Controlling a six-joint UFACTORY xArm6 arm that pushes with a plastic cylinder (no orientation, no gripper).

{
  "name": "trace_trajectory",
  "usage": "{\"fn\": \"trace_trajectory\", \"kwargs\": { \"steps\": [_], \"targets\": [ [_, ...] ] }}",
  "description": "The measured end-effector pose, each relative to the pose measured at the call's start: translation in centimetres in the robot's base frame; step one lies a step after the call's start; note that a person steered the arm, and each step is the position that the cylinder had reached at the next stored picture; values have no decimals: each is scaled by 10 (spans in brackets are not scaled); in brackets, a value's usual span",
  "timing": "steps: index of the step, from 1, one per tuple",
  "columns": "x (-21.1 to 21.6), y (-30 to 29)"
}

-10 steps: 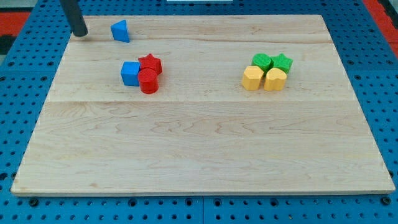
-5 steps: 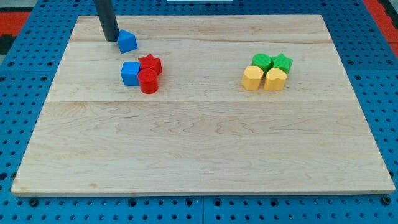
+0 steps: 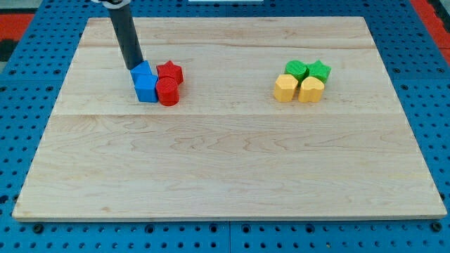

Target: Place the blue triangle to the top of the blue cube

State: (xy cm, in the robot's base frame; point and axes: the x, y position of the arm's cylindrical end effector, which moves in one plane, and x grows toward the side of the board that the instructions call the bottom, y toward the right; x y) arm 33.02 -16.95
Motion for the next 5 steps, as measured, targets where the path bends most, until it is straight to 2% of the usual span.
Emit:
{"fn": "trace_trajectory", "kwargs": {
  "steps": [2,5],
  "targets": [
    [0,-13],
    [0,33]
  ]
}}
